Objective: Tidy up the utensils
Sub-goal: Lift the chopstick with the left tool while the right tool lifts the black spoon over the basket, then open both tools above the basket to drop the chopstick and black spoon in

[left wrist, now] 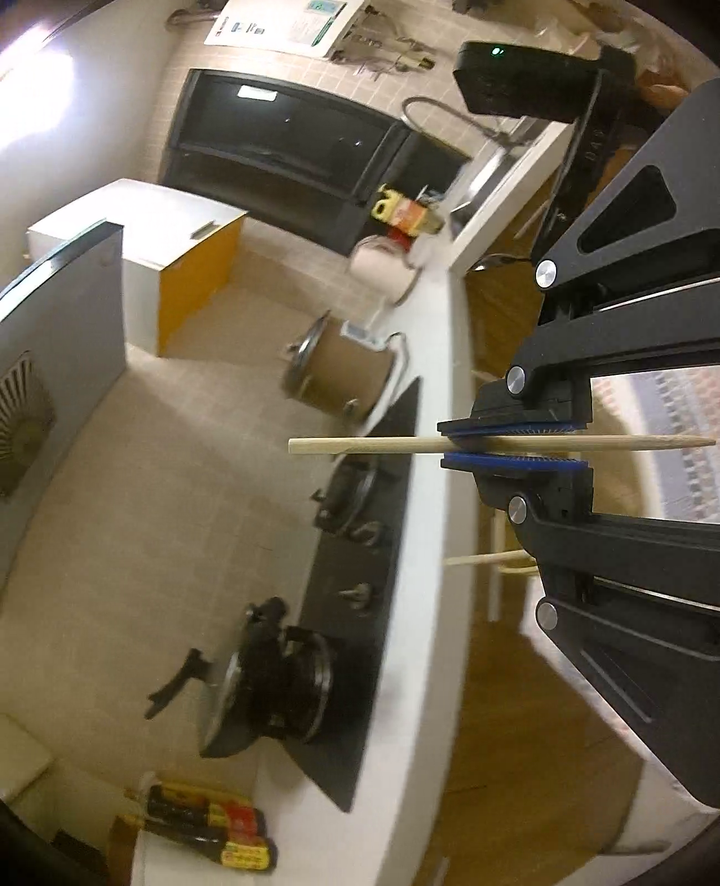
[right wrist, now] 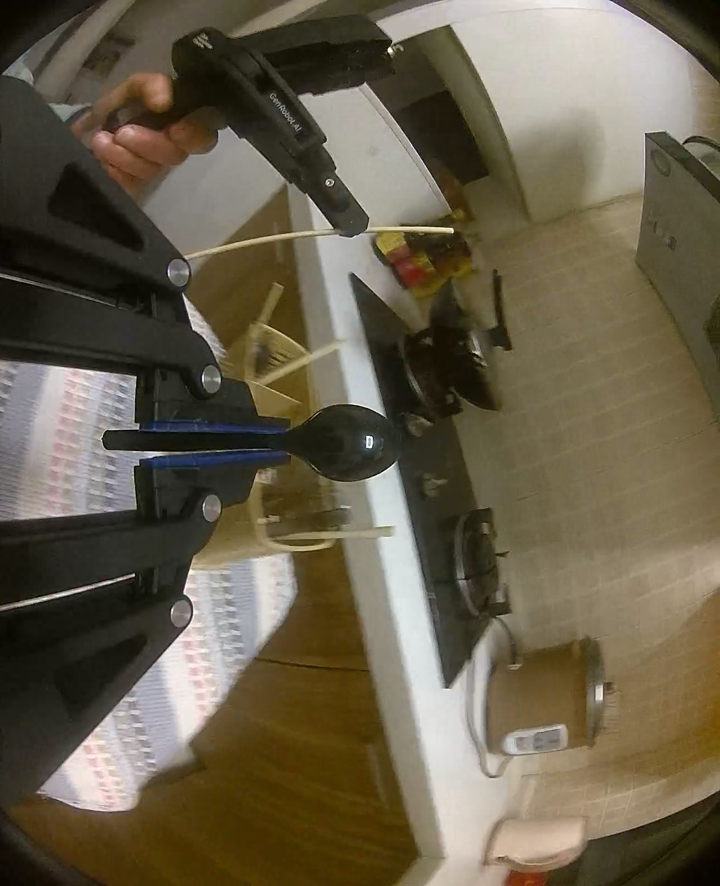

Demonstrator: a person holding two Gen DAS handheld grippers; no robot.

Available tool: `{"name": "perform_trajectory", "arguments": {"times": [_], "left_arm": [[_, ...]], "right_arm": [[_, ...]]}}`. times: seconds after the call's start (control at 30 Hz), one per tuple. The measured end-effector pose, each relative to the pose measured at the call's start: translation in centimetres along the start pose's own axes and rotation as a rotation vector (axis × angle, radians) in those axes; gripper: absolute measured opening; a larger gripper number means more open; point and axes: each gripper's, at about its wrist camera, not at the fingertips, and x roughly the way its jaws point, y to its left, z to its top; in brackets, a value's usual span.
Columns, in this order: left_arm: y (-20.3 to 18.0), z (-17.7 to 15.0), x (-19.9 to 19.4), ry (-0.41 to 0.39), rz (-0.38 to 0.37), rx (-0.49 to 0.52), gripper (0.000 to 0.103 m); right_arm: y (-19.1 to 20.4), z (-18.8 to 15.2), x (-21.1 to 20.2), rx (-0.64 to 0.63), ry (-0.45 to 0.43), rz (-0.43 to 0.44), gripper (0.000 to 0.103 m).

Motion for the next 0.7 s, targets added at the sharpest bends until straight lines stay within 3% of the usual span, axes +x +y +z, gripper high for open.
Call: {"name": "perform_trajectory", "arguments": {"times": [0.27,0.37,0.47,0.7], "left_arm": [[1.0,0.9,2.8,-0.157,0.029,0.039,0.004],[1.5,1.3,3.7,-0.204,0.061,0.065,0.004],[2.4,1.8,5.2,-0.22,0.076,0.062,0.004],[3.6,0.6,8.0,-0.221,0.105,0.069,0.004]], "right_arm": [[1.1,1.4,2.9,-0.142,-0.154,-0.099,0.004],[0.4,2.1,4.6,-0.128,-0.166,-0.085,0.004],[-0.9,2.7,6.3,-0.09,-0.152,-0.048,0.004],[-2.0,2.4,9.0,-0.1,-0.167,-0.07,0.005]]}}
